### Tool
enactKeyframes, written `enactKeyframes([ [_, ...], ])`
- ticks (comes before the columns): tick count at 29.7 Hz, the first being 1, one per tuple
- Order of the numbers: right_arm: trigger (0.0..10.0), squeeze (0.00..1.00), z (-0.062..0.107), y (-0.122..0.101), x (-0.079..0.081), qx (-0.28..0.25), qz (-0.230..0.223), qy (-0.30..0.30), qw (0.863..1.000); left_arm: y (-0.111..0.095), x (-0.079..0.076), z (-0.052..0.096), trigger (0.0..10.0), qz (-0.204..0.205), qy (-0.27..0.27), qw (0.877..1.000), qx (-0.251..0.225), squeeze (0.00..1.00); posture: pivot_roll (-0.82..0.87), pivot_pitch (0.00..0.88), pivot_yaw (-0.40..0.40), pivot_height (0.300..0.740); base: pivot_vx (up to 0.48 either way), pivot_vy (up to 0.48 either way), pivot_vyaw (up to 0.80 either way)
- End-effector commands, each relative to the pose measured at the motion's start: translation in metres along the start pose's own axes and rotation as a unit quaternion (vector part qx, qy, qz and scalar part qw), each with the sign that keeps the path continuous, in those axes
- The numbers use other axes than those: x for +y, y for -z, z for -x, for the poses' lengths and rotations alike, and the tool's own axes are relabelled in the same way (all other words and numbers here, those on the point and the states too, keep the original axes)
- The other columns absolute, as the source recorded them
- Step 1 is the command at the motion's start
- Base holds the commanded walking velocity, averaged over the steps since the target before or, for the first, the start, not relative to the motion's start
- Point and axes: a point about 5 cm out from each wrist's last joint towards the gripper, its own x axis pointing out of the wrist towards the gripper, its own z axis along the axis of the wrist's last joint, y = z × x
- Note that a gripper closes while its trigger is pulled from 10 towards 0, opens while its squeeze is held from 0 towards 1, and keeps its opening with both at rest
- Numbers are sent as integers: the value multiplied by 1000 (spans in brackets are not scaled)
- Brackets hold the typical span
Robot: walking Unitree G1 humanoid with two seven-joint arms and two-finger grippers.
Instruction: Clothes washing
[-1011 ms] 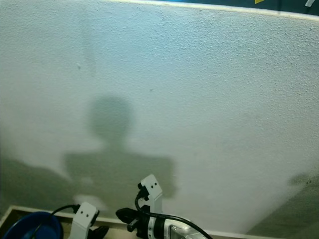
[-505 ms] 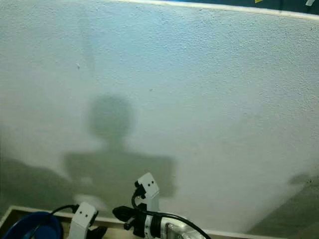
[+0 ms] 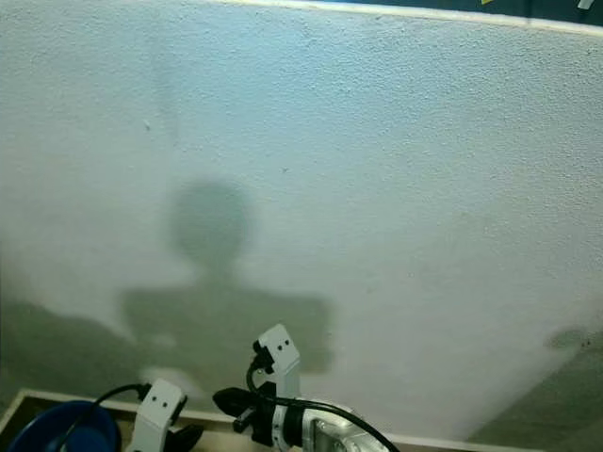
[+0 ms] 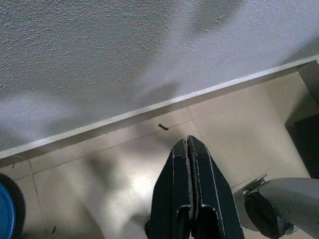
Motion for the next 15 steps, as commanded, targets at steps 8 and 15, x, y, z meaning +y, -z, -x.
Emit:
enactKeyframes([
  [8, 10000, 0, 6, 4, -1, 4, -6, 8, 1000, 9, -4, 1, 10000, 8, 5, 1000, 18, 0, -17, 76, 65, 740, 0, 0, 0],
  [15, 10000, 0, 7, 8, -4, 2, -18, 20, 1000, 11, -3, 2, 10000, 7, 0, 1000, 20, 0, -9, 62, 70, 740, 0, 0, 0],
])
